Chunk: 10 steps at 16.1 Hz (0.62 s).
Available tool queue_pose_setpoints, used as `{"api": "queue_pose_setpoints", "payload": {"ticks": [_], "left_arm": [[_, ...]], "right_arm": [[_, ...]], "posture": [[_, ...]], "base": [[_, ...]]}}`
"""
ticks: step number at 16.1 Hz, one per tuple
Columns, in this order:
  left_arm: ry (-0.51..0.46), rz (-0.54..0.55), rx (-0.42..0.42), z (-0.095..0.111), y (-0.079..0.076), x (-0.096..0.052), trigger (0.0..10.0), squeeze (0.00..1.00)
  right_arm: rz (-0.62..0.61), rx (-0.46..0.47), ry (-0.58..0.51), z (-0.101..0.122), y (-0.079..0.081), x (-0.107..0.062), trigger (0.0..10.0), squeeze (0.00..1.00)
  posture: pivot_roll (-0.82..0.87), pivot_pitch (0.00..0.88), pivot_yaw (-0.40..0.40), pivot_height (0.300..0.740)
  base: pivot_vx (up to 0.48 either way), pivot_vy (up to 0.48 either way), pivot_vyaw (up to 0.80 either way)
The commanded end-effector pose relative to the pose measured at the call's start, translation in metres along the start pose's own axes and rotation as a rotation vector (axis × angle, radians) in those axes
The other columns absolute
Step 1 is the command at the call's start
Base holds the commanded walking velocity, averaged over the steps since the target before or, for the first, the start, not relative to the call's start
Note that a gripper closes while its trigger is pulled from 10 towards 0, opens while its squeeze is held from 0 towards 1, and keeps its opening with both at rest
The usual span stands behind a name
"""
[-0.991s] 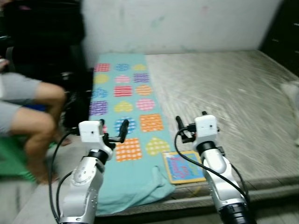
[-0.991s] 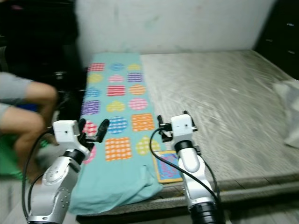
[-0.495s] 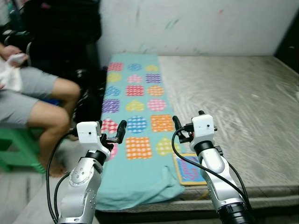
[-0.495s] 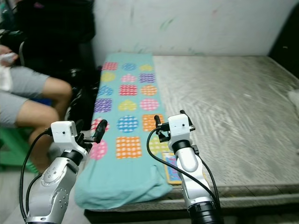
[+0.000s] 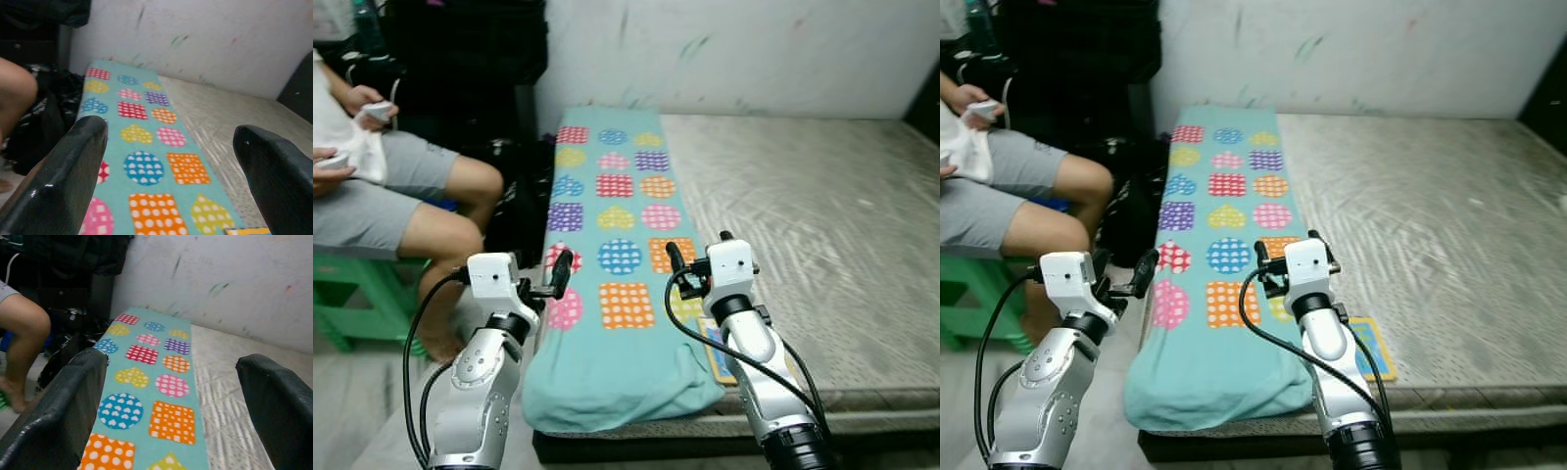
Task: Clean up the room
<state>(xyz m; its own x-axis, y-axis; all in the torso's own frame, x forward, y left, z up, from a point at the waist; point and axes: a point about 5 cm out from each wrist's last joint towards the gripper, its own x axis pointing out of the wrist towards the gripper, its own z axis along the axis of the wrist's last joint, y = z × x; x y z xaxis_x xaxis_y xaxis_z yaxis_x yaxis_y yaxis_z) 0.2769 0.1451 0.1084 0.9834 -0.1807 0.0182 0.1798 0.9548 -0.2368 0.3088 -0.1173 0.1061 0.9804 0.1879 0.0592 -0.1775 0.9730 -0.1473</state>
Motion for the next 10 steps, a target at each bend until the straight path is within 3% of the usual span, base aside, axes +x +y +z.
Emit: {"api": "queue_pose_setpoints", "payload": {"ticks": [1,10], "left_arm": [[-0.005,-0.014,0.007,0.0006,-0.0027,0.0009,10.0,0.00],[-0.006,-0.019,0.007,0.0006,-0.0032,0.0002,10.0,0.00]], "right_arm": [[-0.005,-0.009,-0.011,0.0031,-0.0030,0.0021,10.0,0.00],[0.001,-0.017,-0.008,0.0025,-0.0019,0.0016,10.0,0.00]], "posture": [[-0.10,0.000,-0.020,0.740],[-0.10,0.000,-0.020,0.740]], "base": [[0.000,0.000,0.00],[0.000,-0.372,0.00]]}}
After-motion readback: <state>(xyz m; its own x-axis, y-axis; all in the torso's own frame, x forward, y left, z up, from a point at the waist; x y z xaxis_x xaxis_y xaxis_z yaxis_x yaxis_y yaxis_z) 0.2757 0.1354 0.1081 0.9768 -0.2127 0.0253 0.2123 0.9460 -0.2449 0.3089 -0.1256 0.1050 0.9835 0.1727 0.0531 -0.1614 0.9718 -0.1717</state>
